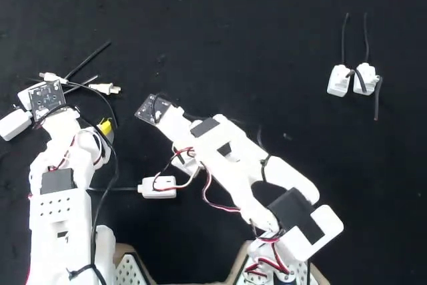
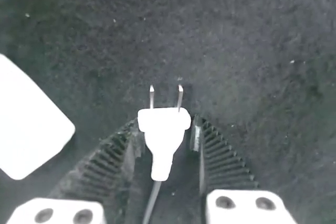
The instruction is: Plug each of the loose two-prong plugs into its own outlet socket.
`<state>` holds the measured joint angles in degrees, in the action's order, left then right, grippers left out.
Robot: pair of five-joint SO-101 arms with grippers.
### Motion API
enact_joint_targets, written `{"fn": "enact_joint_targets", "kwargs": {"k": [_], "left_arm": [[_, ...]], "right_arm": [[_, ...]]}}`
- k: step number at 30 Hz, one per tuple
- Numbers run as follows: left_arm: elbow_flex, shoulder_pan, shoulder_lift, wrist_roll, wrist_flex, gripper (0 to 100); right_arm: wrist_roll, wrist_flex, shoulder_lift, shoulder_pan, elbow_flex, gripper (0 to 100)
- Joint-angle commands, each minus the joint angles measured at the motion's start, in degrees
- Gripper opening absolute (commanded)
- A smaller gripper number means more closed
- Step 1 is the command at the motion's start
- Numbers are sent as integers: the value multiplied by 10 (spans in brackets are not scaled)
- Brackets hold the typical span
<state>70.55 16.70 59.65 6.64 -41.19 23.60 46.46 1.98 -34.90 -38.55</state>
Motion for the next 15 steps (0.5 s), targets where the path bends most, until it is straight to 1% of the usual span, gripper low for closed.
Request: {"fn": "enact_joint_targets", "kwargs": {"k": [1, 2, 4, 9, 13, 15], "left_arm": [[-18, 5, 5, 4, -1, 224], [-18, 5, 5, 4, -1, 224], [-18, 5, 5, 4, -1, 224], [-18, 5, 5, 4, -1, 224], [-19, 4, 5, 4, -1, 224], [-19, 4, 5, 4, -1, 224]], "right_arm": [[5, -13, 1, 12, 9, 125], [5, -13, 1, 12, 10, 96], [5, -13, 0, 18, 11, 8], [6, 25, -34, 43, 19, 11], [6, 40, -93, 40, 8, 16], [4, 38, -96, 40, 6, 59]]}}
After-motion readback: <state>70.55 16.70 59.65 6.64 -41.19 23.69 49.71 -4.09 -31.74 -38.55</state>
